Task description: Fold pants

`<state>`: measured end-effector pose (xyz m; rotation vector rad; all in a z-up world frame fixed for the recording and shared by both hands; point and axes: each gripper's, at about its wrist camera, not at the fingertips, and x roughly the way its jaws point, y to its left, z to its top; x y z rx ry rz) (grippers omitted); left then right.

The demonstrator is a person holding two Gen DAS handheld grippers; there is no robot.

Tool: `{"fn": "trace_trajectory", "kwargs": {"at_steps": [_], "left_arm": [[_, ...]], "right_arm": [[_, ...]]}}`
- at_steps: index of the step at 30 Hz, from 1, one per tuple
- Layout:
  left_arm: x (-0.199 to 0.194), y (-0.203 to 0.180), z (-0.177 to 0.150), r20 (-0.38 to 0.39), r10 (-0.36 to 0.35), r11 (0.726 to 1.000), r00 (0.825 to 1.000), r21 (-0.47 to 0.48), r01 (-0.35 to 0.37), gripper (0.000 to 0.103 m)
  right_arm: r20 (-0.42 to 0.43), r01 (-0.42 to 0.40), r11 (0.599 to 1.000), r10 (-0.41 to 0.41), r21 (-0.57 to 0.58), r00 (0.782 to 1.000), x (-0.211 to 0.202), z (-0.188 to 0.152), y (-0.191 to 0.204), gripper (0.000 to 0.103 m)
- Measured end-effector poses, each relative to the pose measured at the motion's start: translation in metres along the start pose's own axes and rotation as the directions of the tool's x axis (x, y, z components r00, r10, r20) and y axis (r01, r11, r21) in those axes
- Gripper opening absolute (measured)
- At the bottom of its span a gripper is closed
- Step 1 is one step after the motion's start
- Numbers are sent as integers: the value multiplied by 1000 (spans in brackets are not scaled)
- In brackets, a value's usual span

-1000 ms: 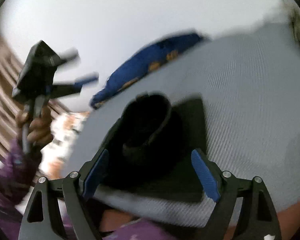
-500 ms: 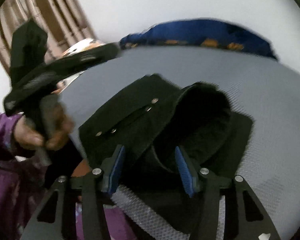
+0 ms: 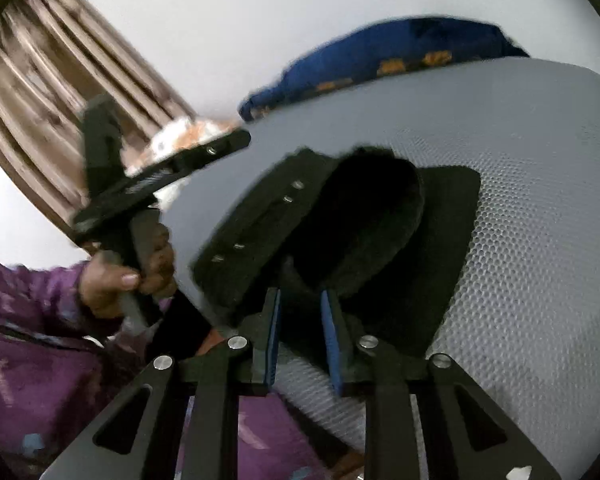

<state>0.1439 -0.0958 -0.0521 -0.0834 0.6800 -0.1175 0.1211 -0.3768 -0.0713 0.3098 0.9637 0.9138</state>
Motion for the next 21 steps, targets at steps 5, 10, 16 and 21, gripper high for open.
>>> {"fn": "trace_trajectory", "kwargs": {"at_steps": [5,10,16,21], "left_arm": [[2,26,-5,-90,19,999,996,-38,-23,88],[1,49,-17,-159,17,991,987,-132,-39,88],[-11,73,-17,-113,32,980,993,-192,-54,91],[4,76,-24,-177,1,975,984,-217,-40,93]], "right_arm": [[15,-81,989,79,122,997,28,-16,6,81],[-36,-98,988,103,120,994,71,7,21,16],[138,-65,998,66,-9,988,34,57,63,15],[95,49,998,-51,25,994,42,64,29,14]]}}
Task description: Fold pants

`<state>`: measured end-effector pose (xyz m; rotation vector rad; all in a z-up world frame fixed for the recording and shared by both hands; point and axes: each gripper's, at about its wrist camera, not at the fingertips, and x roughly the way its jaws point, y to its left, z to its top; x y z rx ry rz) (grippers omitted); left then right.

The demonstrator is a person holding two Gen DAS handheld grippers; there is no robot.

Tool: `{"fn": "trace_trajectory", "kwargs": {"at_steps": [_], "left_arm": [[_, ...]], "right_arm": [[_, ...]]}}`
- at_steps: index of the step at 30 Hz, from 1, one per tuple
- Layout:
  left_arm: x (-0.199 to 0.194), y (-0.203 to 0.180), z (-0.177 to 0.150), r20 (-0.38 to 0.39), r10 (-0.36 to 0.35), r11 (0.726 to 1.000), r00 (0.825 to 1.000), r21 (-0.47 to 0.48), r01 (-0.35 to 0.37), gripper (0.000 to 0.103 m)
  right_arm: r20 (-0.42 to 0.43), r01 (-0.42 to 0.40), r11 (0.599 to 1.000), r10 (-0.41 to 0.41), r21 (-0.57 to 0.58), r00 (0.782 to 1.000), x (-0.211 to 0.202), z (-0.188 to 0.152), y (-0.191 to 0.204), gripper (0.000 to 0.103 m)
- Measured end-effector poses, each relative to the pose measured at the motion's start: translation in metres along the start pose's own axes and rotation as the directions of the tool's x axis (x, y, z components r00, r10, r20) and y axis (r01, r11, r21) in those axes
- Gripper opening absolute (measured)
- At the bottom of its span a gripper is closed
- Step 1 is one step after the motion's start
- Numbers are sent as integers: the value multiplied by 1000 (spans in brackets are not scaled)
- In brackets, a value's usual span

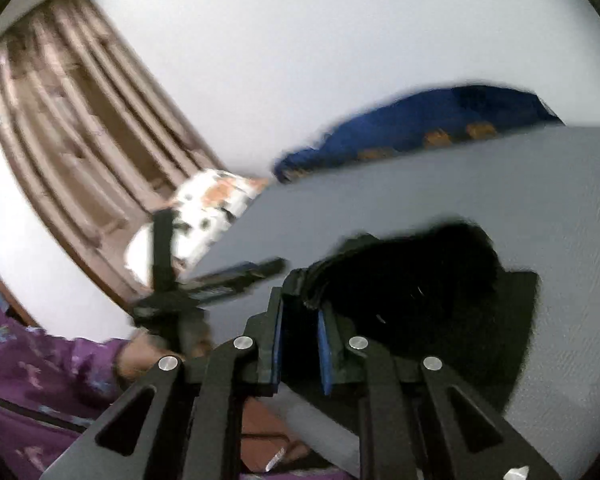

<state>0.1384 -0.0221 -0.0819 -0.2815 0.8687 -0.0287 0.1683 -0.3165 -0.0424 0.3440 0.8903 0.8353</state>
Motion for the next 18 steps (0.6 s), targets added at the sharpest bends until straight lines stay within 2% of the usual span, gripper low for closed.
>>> {"fn": "trace_trajectory", "kwargs": {"at_steps": [2,3,5,6,8,10,11,14,15,16,18], "left_arm": [[5,1,-3,-26,-13,1000,1000,-6,13,93],[9,2,-6,-36,-16,1000,999,-5,16,93],[16,1,-9,-49,-18,1000,999,-3,17,93],[19,-1,-11,-59,-25,1000,998,-4,25,93],[24,-4,-10,-74,-36,999,997,-5,36,93],[25,-10,-8,-79,-46,999,996,5,46,93],[25,-13,-7,-80,-48,999,996,14,49,93],[24,-15,-6,-84,-42,998,996,36,45,93],[24,-14,-6,-83,-39,999,996,35,42,93],[25,-12,-7,-85,-37,999,996,27,40,93],[29,-8,-10,-105,-36,999,994,5,37,93]], "right_arm": [[-61,10,995,-4,95,998,6,-18,-28,14],[-56,-8,989,17,151,998,3,-24,-37,14],[13,-93,961,93,260,996,-5,-30,-48,19],[40,-112,958,106,265,994,-7,-30,-46,20],[24,-56,976,52,210,998,-1,-22,-35,29],[-4,-38,979,40,202,999,7,-17,-37,61],[-7,-11,980,13,198,1000,9,-14,-39,67],[-26,62,991,-60,115,998,8,-15,-39,75],[-52,79,995,-76,57,996,10,-18,-34,85],[-67,101,995,-100,7,993,0,-23,-35,91],[-103,163,984,-170,-74,980,9,-31,-30,90]]}}
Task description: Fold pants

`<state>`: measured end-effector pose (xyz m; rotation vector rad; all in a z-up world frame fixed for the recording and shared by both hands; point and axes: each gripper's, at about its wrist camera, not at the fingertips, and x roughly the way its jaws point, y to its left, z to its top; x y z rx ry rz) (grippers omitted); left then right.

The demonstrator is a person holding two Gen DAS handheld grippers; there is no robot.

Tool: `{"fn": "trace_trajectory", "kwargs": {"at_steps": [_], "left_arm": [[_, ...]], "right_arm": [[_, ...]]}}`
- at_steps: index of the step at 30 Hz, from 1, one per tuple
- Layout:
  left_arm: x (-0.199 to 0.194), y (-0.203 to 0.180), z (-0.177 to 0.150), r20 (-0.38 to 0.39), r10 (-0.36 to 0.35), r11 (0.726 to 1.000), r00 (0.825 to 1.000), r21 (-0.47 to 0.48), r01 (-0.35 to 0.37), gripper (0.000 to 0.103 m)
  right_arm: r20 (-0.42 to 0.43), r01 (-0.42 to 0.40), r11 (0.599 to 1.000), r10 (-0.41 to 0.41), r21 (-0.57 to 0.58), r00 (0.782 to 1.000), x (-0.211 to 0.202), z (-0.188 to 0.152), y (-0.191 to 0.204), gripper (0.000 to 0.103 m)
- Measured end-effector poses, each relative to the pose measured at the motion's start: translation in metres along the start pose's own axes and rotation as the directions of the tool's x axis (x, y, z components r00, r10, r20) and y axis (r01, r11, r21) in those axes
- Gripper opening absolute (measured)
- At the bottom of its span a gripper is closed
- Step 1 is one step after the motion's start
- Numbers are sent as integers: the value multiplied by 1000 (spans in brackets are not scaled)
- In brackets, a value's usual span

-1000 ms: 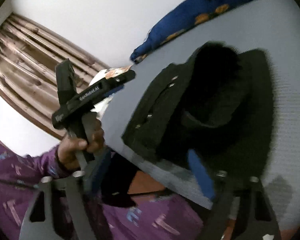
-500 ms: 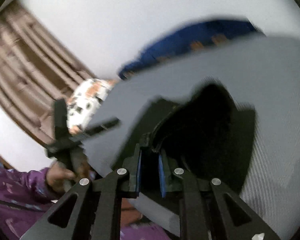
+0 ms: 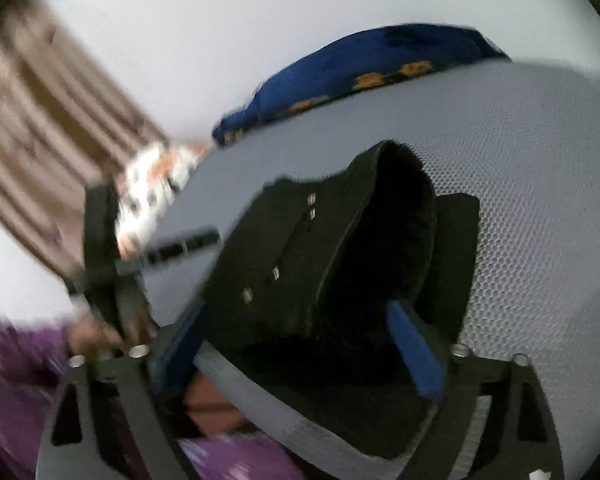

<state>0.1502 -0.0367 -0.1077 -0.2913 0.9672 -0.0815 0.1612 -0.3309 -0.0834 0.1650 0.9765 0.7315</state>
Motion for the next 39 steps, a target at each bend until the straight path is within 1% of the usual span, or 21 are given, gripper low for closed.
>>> {"fn": "trace_trajectory", "kwargs": {"at_steps": [1,2,3,5,7,10,12,14,16,20,21,22,23,24,26,28,29,32,36,38,39], "left_arm": [[4,1,-1,-17,-1,1000,1000,-11,1,93],[8,3,-2,-37,-3,1000,999,-23,2,93],[11,4,-3,-60,-5,999,998,-37,2,93],[13,5,-5,-80,-15,999,997,-52,11,93],[10,4,-5,-74,-14,999,997,-45,11,93],[3,2,-1,-52,-8,1000,999,-28,6,93],[0,1,2,-29,-11,1000,1000,-18,10,93],[1,-2,3,-28,-10,1000,1000,-6,10,93],[5,-3,2,-39,-15,1000,999,3,15,93],[15,-6,-2,-83,-18,1000,996,3,19,93],[16,-6,-3,-92,-23,1000,995,-1,23,93],[16,-6,-3,-96,-25,1000,995,-3,25,93],[15,-7,-2,-98,-26,1000,995,0,26,93],[15,-8,-2,-95,-26,1000,995,3,26,93],[12,-8,0,-86,-24,1000,996,4,24,93],[10,-7,0,-84,-26,1000,996,0,26,93],[11,-6,0,-88,-27,1000,996,-2,27,93],[14,-5,-1,-110,-25,1000,994,2,26,93],[15,0,0,-121,-29,1000,992,-9,28,93],[18,3,1,-122,-37,999,992,-28,33,93],[20,4,1,-125,-35,999,992,-33,31,93]], "right_arm": [[-41,29,1000,-29,3,999,10,-3,-2,88],[-75,39,999,-38,14,996,18,-4,-6,74],[-96,36,999,-33,27,995,22,-5,-10,54],[-93,36,998,-31,54,995,19,-4,-16,42],[-74,56,997,-52,47,996,7,-3,-12,23],[-32,46,997,-44,68,999,-15,-3,-8,17],[-21,27,994,-25,106,999,-28,-11,-12,3],[-13,11,983,-8,183,1000,-36,-28,-23,2],[-34,68,974,-62,217,997,-35,-43,-31,3],[150,19,961,-63,275,987,-59,-46,-37,12],[169,18,966,-63,259,984,-60,-38,-36,33],[176,16,966,-63,257,982,-60,-32,-36,76],[181,-8,962,-43,272,983,-56,-23,-38,89],[177,-63,957,13,282,984,-50,-14,-39,91],[152,-90,958,49,273,987,-36,4,-40,77],[60,-53,970,40,239,997,-14,16,-35,30],[15,-53,970,51,236,999,-4,18,-33,21],[-23,-39,977,45,212,999,3,17,-22,17],[98,-155,936,130,315,987,-28,11,-23,12],[90,-125,944,102,304,991,-28,7,-16,11],[51,-57,960,44,274,998,-20,4,-12,12]]}}
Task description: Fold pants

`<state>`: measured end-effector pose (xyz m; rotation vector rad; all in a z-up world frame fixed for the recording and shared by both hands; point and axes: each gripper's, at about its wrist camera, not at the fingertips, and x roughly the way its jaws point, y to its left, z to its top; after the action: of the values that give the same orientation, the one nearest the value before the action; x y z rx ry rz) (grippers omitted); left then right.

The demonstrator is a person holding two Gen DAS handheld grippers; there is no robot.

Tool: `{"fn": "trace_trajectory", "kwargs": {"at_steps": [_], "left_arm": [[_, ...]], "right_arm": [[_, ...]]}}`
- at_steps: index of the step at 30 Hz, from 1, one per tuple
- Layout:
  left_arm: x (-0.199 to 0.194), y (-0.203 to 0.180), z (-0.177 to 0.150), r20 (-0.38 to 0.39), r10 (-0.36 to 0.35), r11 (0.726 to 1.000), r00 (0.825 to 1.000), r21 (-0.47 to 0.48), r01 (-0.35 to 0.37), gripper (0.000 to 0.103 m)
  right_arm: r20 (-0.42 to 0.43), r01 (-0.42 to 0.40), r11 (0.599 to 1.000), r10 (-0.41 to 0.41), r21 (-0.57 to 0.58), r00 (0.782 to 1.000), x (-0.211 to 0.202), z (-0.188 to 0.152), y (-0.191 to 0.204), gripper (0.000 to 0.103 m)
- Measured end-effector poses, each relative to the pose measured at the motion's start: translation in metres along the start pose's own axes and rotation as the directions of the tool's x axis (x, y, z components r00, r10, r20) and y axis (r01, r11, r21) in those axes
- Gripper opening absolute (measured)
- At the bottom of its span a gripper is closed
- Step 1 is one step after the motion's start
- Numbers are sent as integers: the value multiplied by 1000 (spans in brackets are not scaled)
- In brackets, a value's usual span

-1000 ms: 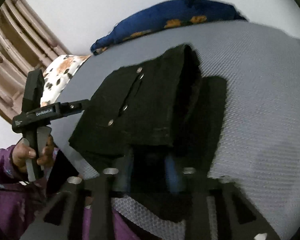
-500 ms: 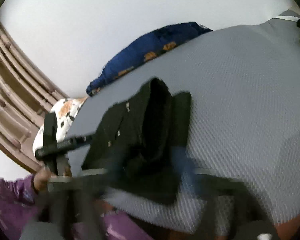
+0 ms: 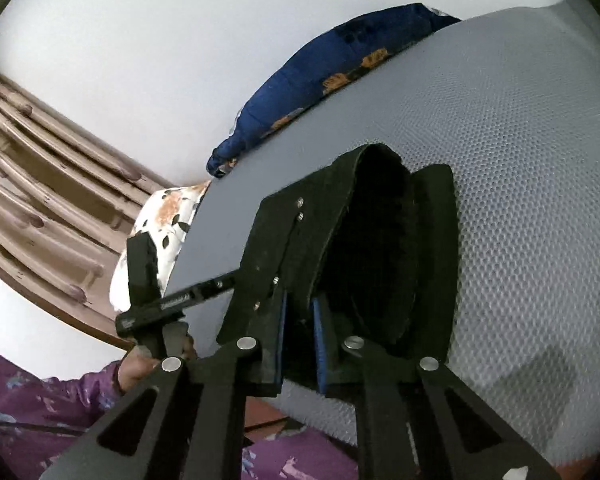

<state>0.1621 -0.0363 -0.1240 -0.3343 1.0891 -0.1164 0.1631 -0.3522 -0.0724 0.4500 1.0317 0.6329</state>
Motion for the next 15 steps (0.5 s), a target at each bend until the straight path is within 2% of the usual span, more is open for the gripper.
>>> {"fn": "trace_trajectory", "kwargs": {"at_steps": [1,3,5,7,9,12,13,14,15], "left_arm": [[1,2,0,-6,2,1000,1000,-2,-2,93],[5,3,1,-29,-4,1000,1000,-11,4,93],[4,4,1,-33,-15,1000,999,-21,15,93],[-1,6,1,-15,-10,1000,1000,-14,10,93],[-3,7,2,-7,-3,1000,1000,-8,3,93],[0,7,3,-16,-7,1000,1000,-17,6,93],[1,7,3,-19,-10,1000,1000,-19,10,93],[2,6,2,-21,-14,1000,1000,-18,14,93],[2,4,1,-21,-14,1000,1000,-12,14,93]], "right_arm": [[-42,64,997,-65,-33,997,13,-5,-2,16],[-58,81,996,-83,-41,995,21,-7,-12,17],[-17,73,997,-74,-24,997,15,1,-19,21],[34,104,993,-102,-49,994,6,7,-18,56],[54,68,996,-65,-61,996,3,14,-19,76],[-4,-12,1000,12,-28,1000,19,20,-26,77],[-41,-9,999,8,-30,999,29,20,-26,73],[-98,-7,999,4,-38,995,42,18,-25,65],[-154,-21,999,14,-49,988,56,14,-22,34]]}}
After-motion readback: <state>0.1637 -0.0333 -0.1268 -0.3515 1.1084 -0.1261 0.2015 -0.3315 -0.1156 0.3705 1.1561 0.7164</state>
